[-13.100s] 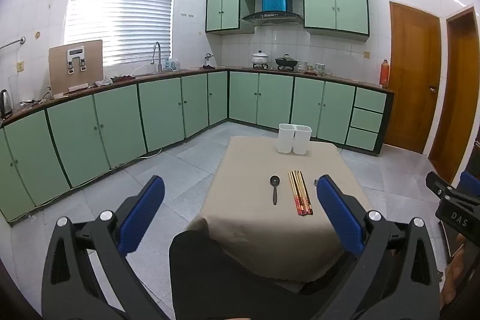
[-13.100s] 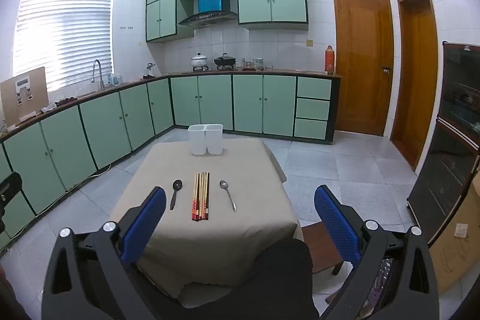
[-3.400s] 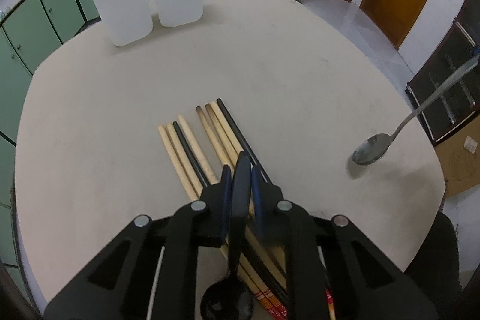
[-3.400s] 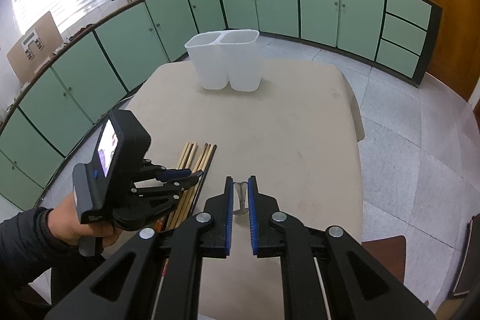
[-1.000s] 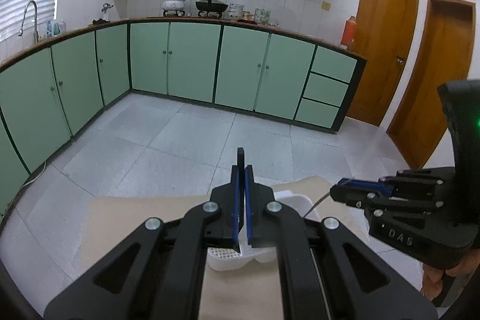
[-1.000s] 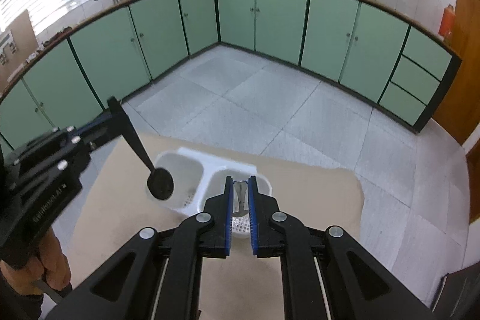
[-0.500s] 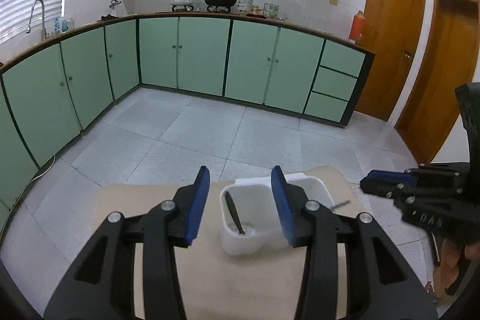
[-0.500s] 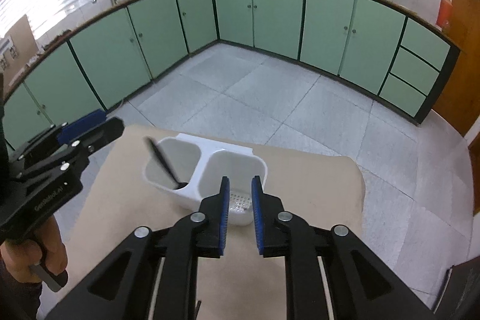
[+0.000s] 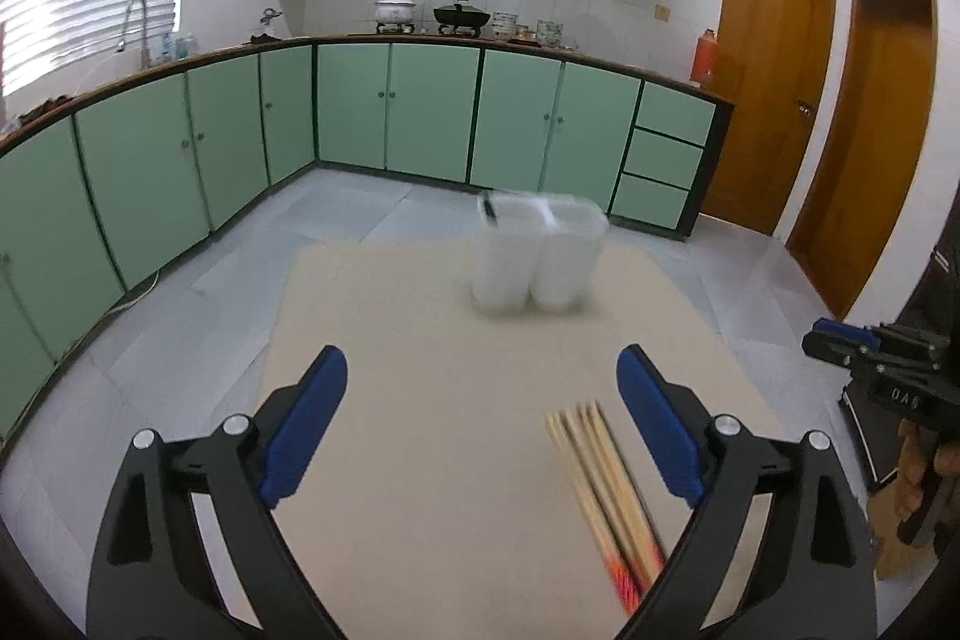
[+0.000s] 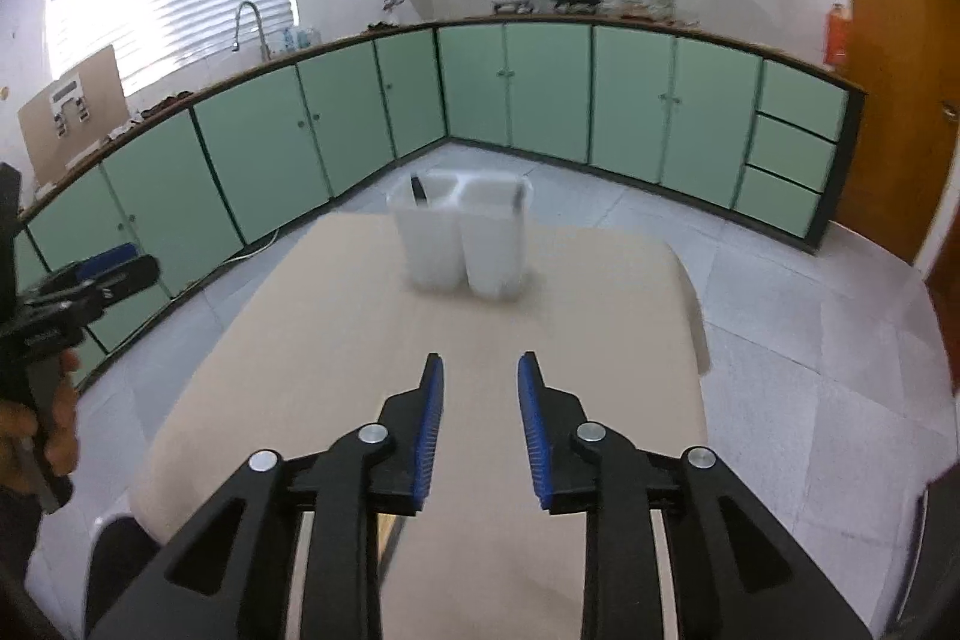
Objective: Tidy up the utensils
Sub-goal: 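Move both open tools back over the chopstick bundle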
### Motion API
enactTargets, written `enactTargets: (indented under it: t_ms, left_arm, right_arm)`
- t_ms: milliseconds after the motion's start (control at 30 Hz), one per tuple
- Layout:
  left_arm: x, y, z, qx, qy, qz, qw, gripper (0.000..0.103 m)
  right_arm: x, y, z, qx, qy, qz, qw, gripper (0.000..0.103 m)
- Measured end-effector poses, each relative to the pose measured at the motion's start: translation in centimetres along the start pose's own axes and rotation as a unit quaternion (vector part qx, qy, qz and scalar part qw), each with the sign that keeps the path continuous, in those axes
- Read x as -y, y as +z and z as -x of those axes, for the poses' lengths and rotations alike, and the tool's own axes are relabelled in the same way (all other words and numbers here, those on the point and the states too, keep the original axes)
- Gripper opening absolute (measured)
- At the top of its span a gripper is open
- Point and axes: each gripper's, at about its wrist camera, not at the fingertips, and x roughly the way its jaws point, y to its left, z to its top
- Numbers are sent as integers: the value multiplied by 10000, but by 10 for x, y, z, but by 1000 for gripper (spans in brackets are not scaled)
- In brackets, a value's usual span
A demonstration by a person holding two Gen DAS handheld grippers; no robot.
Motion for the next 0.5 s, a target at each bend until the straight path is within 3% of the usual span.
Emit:
enactTargets:
  t_ms: [200,367,500]
  left_arm:
    - [19,-114,37,31,-5,55,10000,89]
    - [49,-166,19,-499,-343,-227,9979,83]
    - [62,-183,7,-628,-285,-428,9967,77]
  right_arm:
    - [-26,-119,-6,-357,159,-82,9992,28]
    - [-53,-159,-19,-624,282,241,9974,28]
    - [-62,-165,-21,-606,396,389,9966,28]
